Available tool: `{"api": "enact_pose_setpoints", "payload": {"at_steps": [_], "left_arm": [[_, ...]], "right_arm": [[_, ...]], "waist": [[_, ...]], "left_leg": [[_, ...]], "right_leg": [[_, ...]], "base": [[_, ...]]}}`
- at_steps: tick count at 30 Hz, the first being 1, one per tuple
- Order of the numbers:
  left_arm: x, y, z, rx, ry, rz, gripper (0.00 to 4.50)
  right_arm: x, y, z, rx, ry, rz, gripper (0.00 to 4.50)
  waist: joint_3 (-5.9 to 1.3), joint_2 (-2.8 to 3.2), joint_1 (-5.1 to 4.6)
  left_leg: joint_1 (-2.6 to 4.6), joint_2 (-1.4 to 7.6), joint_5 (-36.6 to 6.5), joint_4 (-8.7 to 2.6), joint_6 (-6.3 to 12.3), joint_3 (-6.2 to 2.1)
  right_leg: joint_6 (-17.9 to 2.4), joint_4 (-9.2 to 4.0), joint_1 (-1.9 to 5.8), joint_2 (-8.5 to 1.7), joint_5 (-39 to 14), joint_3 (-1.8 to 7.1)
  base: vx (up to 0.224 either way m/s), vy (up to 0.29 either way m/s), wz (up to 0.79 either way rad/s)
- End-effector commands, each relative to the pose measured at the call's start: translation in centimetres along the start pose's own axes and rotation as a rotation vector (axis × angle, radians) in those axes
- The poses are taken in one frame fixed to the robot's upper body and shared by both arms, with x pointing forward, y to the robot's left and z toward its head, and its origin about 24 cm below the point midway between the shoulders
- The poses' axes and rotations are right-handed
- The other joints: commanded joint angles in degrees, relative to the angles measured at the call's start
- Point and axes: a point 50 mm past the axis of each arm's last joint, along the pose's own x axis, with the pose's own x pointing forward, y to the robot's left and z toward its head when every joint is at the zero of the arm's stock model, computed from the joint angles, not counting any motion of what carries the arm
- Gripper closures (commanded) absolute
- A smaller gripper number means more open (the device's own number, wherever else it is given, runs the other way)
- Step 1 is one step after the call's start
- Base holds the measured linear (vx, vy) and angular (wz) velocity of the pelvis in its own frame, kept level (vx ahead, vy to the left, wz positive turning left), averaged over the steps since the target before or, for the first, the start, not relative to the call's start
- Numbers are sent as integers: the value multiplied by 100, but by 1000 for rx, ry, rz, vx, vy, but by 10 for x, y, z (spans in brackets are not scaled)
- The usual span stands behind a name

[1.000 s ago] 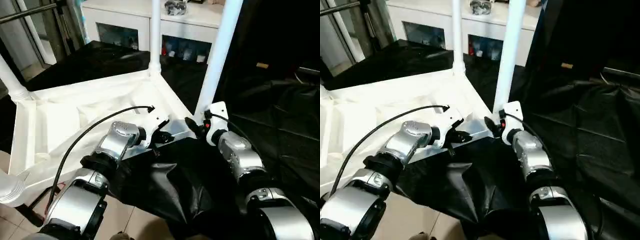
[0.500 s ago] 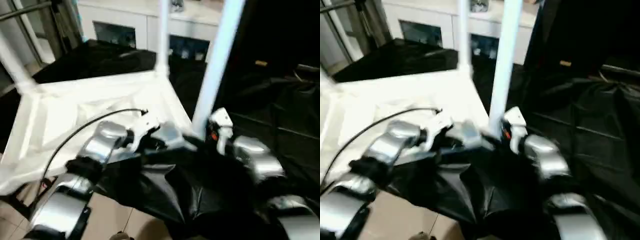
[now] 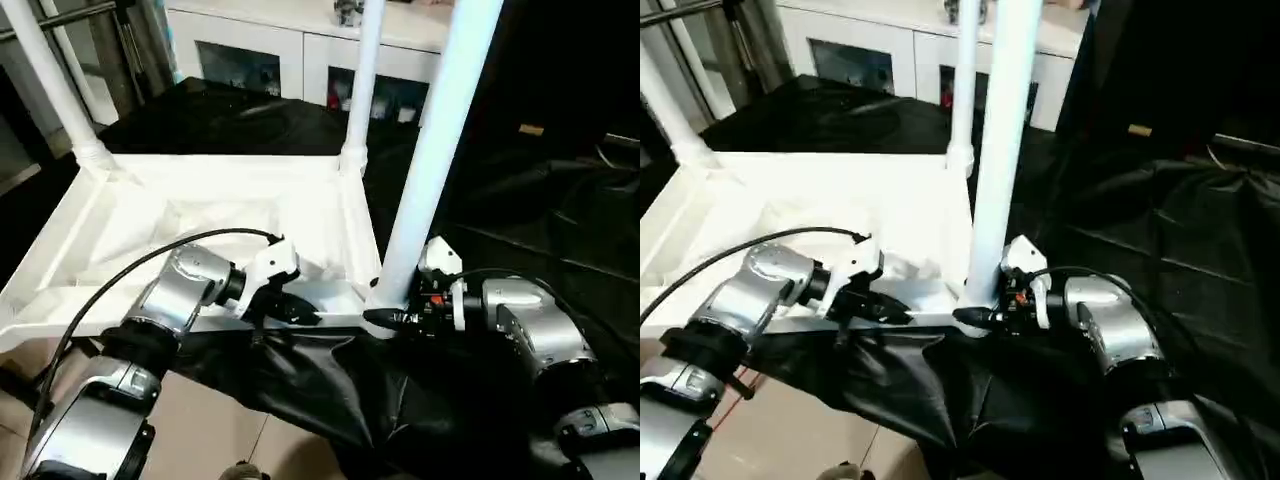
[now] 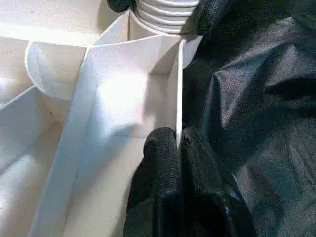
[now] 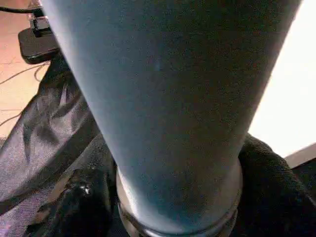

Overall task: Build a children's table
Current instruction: Rotate leg to tighten

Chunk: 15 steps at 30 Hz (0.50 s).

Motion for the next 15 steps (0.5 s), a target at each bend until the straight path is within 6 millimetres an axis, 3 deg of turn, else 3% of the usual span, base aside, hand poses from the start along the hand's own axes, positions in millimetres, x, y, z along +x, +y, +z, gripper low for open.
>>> {"api": "enact_pose_setpoints", "payload": {"at_steps": [1, 7, 10, 15], "left_arm": [[13, 2, 22, 54, -74, 28, 450], [19, 10, 29, 17, -103, 122, 450], [27, 22, 36, -29, -103, 256, 450], [43, 36, 51, -106, -115, 449, 450]], "right_arm": [[25, 13, -5, 32, -1, 77, 172], [34, 3, -9, 69, -11, -107, 176], [42, -15, -13, 157, -21, -381, 176], [55, -26, -10, 308, -74, -603, 177]], "waist": [[-362, -53, 6], [-341, -58, -11], [-349, -40, -103], [-357, -51, -134]], "left_leg": [[72, 170, -1094, -329, 308, -11], [80, 162, -1307, -364, 125, -30], [118, 142, -1466, -388, -88, -55], [120, 119, -1430, -361, -21, -32]], "right_leg": [[-1264, -398, 280, -397, -947, 251], [-1102, -450, 260, -419, -1496, 259], [-1060, -479, 239, -416, -1709, 253], [-1112, -482, 243, -399, -1482, 267]], "base": [[0, 0, 0], [0, 0, 0], [0, 0, 0], [0, 0, 0]]}}
